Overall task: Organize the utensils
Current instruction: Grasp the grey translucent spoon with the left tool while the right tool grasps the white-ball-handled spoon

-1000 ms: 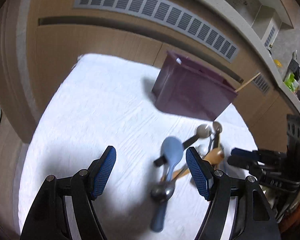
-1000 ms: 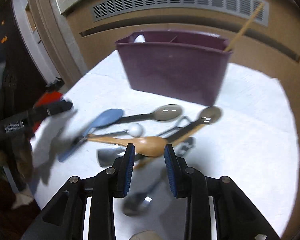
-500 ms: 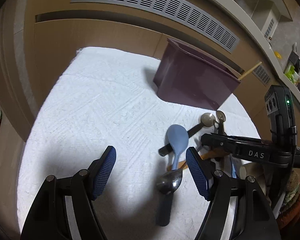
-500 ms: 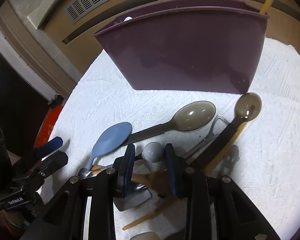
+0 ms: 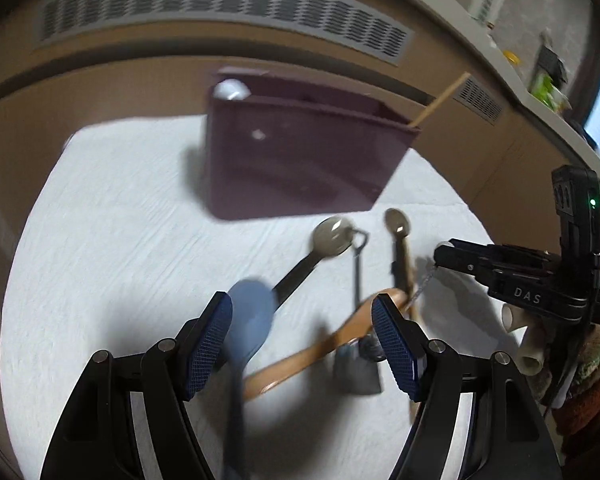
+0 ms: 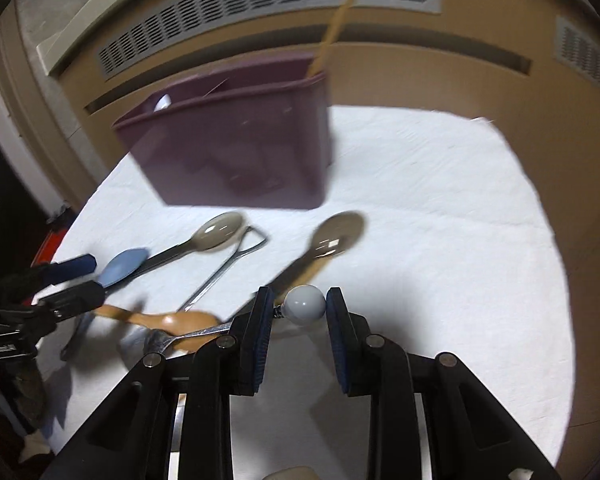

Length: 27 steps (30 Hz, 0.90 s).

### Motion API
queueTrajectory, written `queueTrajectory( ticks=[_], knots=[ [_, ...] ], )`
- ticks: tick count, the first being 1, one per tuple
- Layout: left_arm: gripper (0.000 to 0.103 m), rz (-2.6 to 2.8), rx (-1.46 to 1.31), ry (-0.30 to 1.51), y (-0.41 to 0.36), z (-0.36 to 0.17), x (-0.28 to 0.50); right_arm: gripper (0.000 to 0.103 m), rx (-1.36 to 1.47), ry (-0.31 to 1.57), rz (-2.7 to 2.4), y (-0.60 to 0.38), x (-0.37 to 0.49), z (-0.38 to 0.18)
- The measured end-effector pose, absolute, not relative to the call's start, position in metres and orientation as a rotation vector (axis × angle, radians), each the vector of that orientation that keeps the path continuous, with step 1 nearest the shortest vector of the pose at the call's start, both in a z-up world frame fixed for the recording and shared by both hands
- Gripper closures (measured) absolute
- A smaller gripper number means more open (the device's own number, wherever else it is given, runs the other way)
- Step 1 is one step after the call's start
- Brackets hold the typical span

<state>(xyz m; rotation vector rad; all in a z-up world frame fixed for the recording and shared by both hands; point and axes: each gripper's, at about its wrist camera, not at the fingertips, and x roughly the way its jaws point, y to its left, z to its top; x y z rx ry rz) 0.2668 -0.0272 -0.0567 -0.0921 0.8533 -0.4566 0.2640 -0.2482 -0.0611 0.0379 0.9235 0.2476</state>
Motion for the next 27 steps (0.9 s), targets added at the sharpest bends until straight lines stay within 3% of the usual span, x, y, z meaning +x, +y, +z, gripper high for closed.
queueTrajectory(
  ticks=[2,6,14,16,17,20,27],
  knots=[
    [0.033,-0.499,-0.005,0.851,-0.046,-0.052,0.278,0.078,0.045,0.895,0.227,-0.254,0.264,-0.057],
    [0.056,-0.52,0.114,0.913,-0.073,-0.058,0.307,0.083,0.057,0.826,0.199,-0.269,0.259,-0.046],
    [0.056,-0.508,0.224,1.039,-0.107,-0.083,0.351,0.083,0.052,0.784,0.21,-0.282,0.258,-0.045],
    [0.059,-0.49,0.174,1.04,-0.102,-0.082,0.355,0.083,0.033,0.792,0.219,-0.281,0.261,-0.048],
    [0.066,-0.476,0.161,1.038,-0.099,-0.081,0.355,0.083,0.015,0.796,0.227,-0.278,0.263,-0.049],
    [0.066,-0.428,0.126,1.026,-0.085,-0.081,0.346,0.088,-0.03,0.814,0.251,-0.27,0.268,-0.054],
    [0.066,-0.306,-0.011,1.005,-0.037,-0.08,0.305,0.086,-0.035,0.901,0.253,-0.26,0.272,-0.063]
  ],
)
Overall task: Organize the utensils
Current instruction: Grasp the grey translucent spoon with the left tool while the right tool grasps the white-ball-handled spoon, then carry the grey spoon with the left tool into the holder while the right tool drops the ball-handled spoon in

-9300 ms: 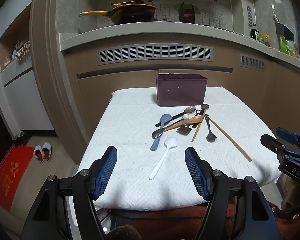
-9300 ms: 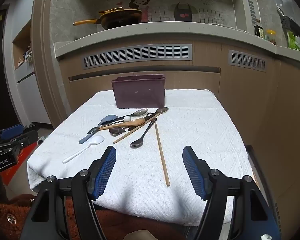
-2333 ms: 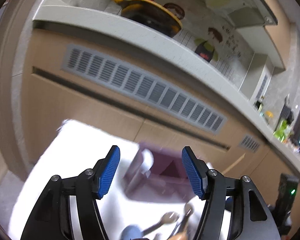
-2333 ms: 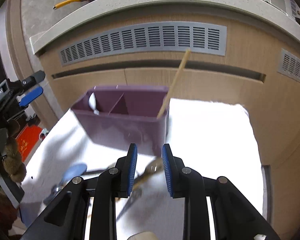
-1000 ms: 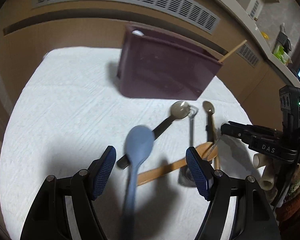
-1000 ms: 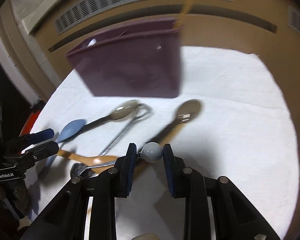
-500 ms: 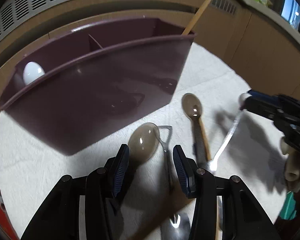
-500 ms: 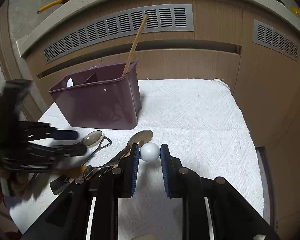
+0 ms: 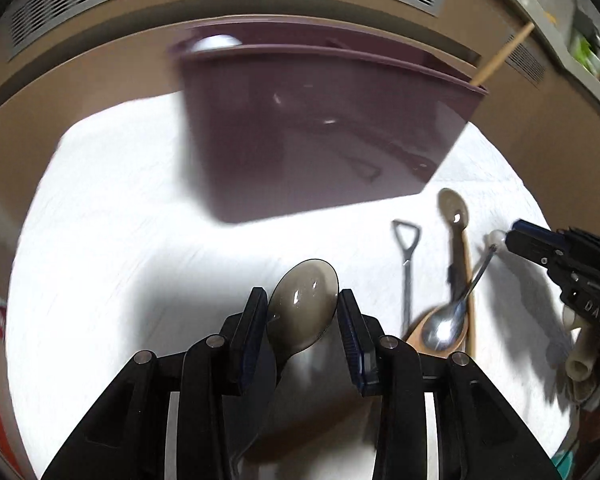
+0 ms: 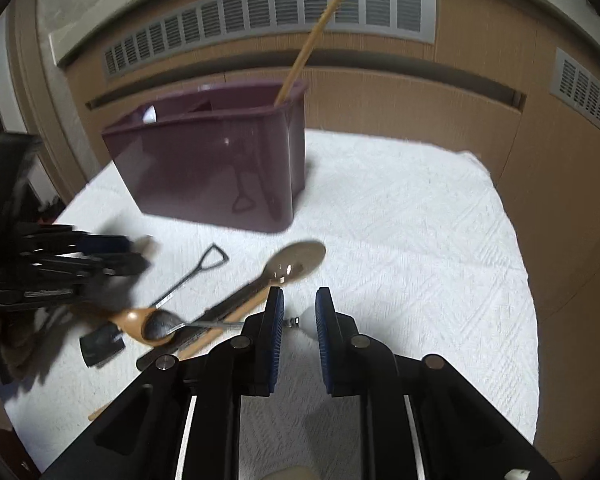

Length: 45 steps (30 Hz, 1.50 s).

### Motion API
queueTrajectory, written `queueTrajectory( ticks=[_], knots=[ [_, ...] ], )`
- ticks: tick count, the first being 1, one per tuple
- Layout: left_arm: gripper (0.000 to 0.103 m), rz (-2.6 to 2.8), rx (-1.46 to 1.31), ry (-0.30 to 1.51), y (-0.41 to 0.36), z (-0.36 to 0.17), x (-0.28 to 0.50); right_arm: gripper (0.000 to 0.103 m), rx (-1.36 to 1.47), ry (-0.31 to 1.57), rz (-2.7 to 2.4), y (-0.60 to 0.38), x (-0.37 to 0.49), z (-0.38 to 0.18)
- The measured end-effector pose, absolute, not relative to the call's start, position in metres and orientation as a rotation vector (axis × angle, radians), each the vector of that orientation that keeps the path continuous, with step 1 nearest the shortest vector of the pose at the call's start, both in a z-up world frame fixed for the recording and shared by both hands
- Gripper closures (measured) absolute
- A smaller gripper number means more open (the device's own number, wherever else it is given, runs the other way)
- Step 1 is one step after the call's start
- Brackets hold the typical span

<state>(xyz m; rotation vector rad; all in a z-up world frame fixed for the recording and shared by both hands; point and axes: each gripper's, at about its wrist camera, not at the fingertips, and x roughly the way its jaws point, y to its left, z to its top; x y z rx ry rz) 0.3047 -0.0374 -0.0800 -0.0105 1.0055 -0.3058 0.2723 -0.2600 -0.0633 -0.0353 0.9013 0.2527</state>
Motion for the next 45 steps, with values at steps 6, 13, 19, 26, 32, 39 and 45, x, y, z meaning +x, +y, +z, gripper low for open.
queueTrajectory(
  ticks=[6,13,19,26,32,39,45],
  knots=[
    [0.065,-0.306,-0.048,0.988,-0.024,-0.087,0.291,0.075,0.287,1.05,0.233,-0.279,0.263,-0.083],
    [0.065,-0.304,-0.099,0.976,-0.016,-0.089,0.287,0.071,0.36,1.023,0.084,-0.269,0.292,-0.085],
    [0.064,-0.296,-0.097,0.963,-0.025,-0.091,0.286,0.067,0.243,0.976,-0.053,-0.244,0.321,-0.085],
    [0.061,-0.329,-0.081,0.989,-0.027,-0.091,0.291,0.083,0.093,0.942,0.087,-0.222,0.31,-0.079],
    [0.051,-0.386,-0.056,1.042,-0.034,-0.089,0.303,0.083,0.099,0.833,0.207,-0.23,0.283,-0.05],
    [0.068,-0.352,0.024,1.026,-0.044,-0.088,0.31,0.083,0.039,0.697,0.245,-0.23,0.253,-0.009],
    [0.068,-0.382,-0.129,0.963,-0.026,-0.066,0.288,0.083,-0.024,0.629,0.241,-0.229,0.239,0.016]
  ],
)
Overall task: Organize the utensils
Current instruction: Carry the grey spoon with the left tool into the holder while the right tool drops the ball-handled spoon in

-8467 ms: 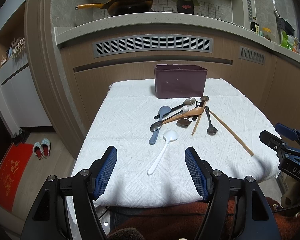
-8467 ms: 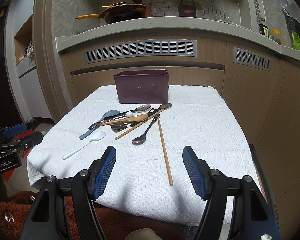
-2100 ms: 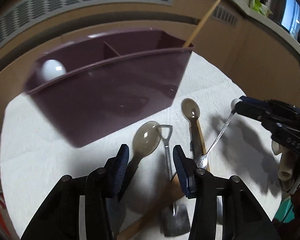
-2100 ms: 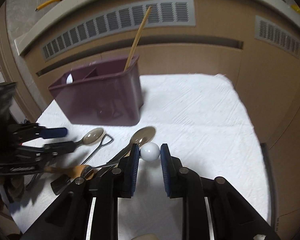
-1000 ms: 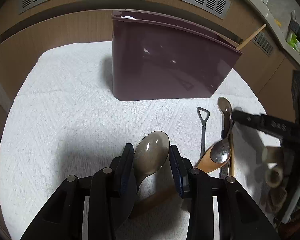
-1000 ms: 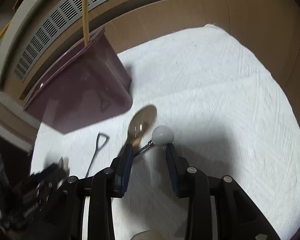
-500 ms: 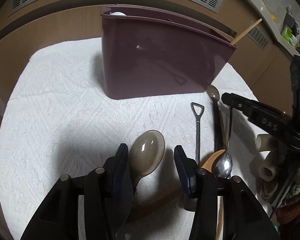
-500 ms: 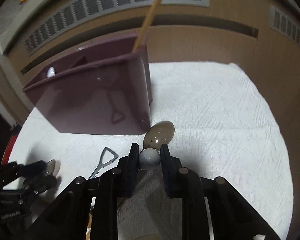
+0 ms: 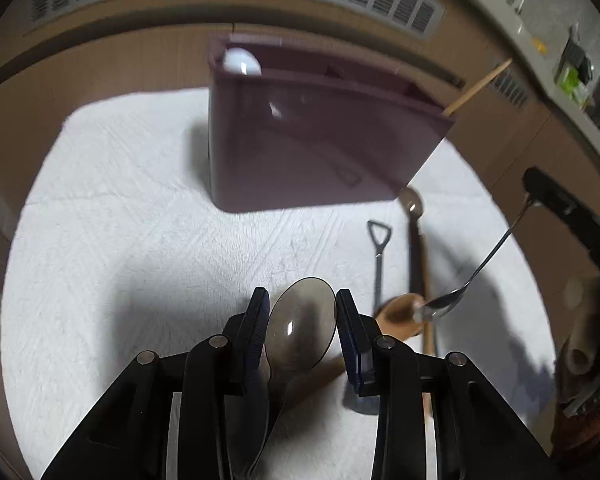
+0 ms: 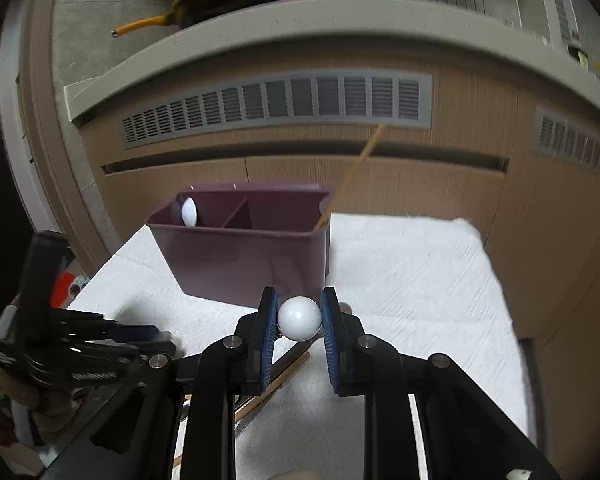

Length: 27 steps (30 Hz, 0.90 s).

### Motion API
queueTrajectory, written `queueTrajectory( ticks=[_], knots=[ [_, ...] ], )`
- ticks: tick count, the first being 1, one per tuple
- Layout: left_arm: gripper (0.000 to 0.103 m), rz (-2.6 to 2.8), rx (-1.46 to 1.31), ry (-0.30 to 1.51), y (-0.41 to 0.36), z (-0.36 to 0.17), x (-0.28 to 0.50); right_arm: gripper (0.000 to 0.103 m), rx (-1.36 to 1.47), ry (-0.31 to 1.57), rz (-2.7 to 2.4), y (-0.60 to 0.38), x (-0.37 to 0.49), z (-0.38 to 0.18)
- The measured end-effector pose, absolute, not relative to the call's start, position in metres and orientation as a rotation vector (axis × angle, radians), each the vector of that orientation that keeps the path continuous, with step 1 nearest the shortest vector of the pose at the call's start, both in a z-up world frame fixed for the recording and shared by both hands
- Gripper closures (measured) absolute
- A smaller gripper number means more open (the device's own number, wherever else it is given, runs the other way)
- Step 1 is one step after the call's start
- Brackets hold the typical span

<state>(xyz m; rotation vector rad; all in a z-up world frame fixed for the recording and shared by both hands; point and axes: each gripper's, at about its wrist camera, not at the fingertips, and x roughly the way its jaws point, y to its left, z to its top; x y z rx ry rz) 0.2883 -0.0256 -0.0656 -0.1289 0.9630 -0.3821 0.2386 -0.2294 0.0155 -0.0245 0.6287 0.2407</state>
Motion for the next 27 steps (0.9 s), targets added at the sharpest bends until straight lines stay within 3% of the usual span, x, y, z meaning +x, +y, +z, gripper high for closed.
queueTrajectory(
  ticks=[16,20,27],
  knots=[
    [0.068,-0.438,-0.254,0.665,-0.006,0.026,0.231,0.083,-0.177,0.512,0.236,-0.211,0.201,0.063],
    [0.068,-0.468,-0.258,0.534,-0.004,0.075,0.228,0.083,-0.16,0.444,0.227,-0.216,0.199,0.089],
    [0.068,-0.498,-0.266,0.22,-0.003,0.193,0.243,0.083,-0.275,0.198,0.126,-0.208,0.214,0.197]
  ],
)
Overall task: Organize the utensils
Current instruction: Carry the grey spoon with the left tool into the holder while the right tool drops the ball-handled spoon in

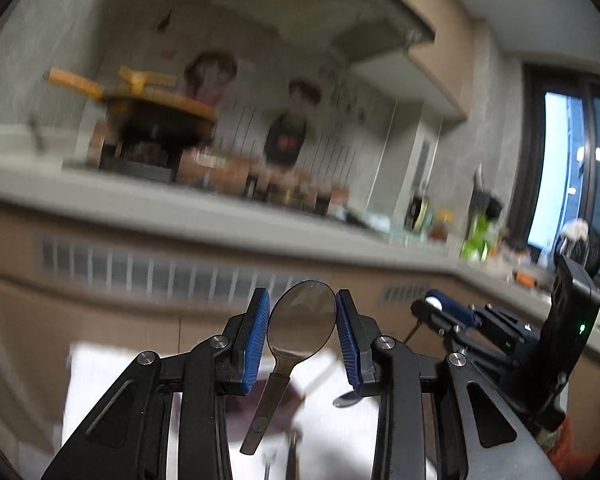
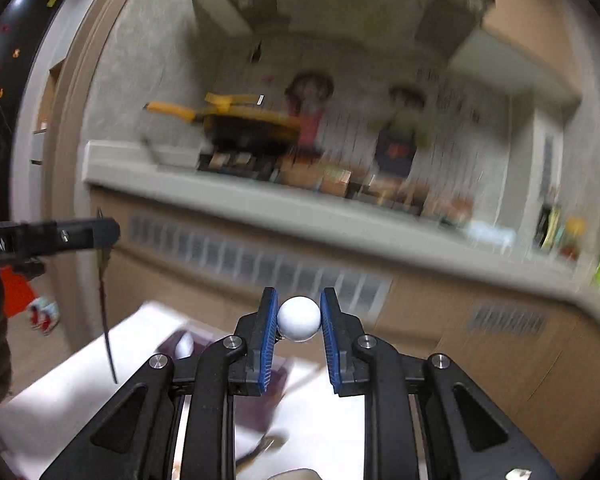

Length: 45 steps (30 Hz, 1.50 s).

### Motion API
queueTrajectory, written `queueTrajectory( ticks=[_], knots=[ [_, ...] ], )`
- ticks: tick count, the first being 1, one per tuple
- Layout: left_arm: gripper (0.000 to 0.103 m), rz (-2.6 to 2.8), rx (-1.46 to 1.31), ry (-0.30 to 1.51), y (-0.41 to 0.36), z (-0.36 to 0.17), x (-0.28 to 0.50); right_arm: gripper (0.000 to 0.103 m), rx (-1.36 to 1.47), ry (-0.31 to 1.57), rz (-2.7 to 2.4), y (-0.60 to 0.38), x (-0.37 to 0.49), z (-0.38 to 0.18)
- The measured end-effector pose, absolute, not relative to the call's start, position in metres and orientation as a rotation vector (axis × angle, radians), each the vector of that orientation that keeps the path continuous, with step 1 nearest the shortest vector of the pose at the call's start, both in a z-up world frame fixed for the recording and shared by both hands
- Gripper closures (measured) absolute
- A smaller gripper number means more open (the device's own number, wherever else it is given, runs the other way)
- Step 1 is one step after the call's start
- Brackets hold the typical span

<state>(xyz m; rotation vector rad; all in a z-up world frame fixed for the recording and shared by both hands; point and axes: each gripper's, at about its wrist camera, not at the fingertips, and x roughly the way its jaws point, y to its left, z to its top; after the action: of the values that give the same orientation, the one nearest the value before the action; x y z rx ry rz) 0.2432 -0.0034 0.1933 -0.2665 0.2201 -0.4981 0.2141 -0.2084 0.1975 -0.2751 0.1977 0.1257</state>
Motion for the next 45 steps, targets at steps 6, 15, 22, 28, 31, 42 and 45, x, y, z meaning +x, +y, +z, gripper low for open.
queueTrajectory(
  ticks=[6,15,22,28,31,42,45],
  knots=[
    [0.068,-0.423,-0.333,0.146,0.0,0.191,0.29,0.083,-0.346,0.212,0.099,-0.194,0.255,0.203],
    [0.068,-0.425,-0.441,0.281,0.008,0.118,0.371,0.083,-0.473,0.387,0.105,-0.166,0.33,0.12],
    [0.068,-0.428,-0.449,0.401,0.003,0.063,0.398,0.083,-0.501,0.514,0.144,-0.153,0.364,0.072],
    [0.068,-0.415,-0.475,0.491,0.004,0.027,0.405,0.084,-0.487,0.634,0.195,-0.152,0.378,0.042],
    [0.067,-0.431,-0.501,0.544,0.006,0.017,0.408,0.083,-0.388,0.707,0.277,-0.158,0.383,0.033],
    [0.044,-0.41,-0.465,0.478,0.024,0.061,0.349,0.073,-0.178,0.58,0.309,-0.204,0.324,0.086],
    [0.041,-0.352,-0.407,0.498,0.03,0.06,0.323,0.073,-0.148,0.609,0.336,-0.211,0.302,0.079]
  ],
)
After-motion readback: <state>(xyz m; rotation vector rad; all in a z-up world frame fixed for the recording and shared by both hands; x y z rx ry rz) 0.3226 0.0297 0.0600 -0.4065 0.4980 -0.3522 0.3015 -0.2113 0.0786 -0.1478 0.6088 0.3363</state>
